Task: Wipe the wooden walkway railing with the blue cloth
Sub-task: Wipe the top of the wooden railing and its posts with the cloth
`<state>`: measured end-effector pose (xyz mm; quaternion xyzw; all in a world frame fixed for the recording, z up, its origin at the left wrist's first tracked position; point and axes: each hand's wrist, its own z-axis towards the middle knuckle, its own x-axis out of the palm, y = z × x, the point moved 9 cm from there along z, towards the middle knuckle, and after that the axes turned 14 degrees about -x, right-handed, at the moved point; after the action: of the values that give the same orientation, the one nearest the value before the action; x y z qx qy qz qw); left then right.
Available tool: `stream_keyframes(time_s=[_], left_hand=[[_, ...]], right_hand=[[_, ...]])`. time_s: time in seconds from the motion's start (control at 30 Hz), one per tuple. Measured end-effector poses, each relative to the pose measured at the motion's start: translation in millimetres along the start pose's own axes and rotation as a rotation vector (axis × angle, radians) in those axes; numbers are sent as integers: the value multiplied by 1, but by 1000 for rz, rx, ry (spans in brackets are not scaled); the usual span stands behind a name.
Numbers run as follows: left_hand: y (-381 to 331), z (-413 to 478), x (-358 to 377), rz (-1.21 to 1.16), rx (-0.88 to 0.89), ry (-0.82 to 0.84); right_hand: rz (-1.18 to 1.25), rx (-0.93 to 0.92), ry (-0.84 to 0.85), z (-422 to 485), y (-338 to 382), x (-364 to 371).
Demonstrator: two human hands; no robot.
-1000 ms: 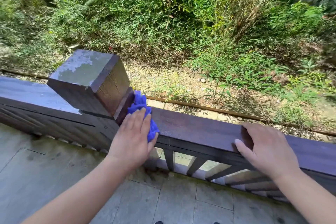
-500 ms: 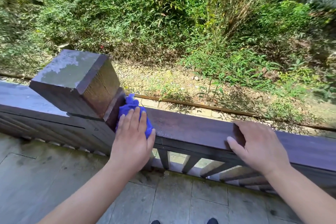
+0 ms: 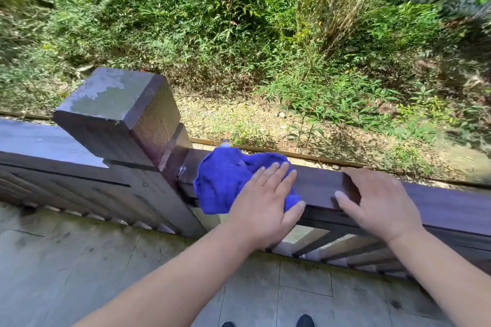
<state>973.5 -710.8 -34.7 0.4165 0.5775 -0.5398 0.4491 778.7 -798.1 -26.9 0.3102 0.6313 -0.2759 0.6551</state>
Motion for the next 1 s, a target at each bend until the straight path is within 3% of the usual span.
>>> stream_keyframes(time_s=[0.1,0.2,0.33,0.43,0.6,0.77,1.0], left_hand=[[31,-7,-29,-8,-31,-68],[81,-16,-51,210,-195,-131],[129,-34,-55,484,-431,-22],[117,-26,-48,732,-461,71],[106,-17,-57,696,-575,111],[105,-34,-45,507,-467,63],[13,-1,-8,422,-26,1]], right_hand=[[8,6,4,-1,-2,1],[18,0,-7,-1,-4,1],[23,-24,-28,0,-3,0],[24,-28,-21,1,-3,-1],[20,-24,4,0,-8,5],[11,-24,-1,1,-8,6],[15,-30,-67,-2,-8,7]])
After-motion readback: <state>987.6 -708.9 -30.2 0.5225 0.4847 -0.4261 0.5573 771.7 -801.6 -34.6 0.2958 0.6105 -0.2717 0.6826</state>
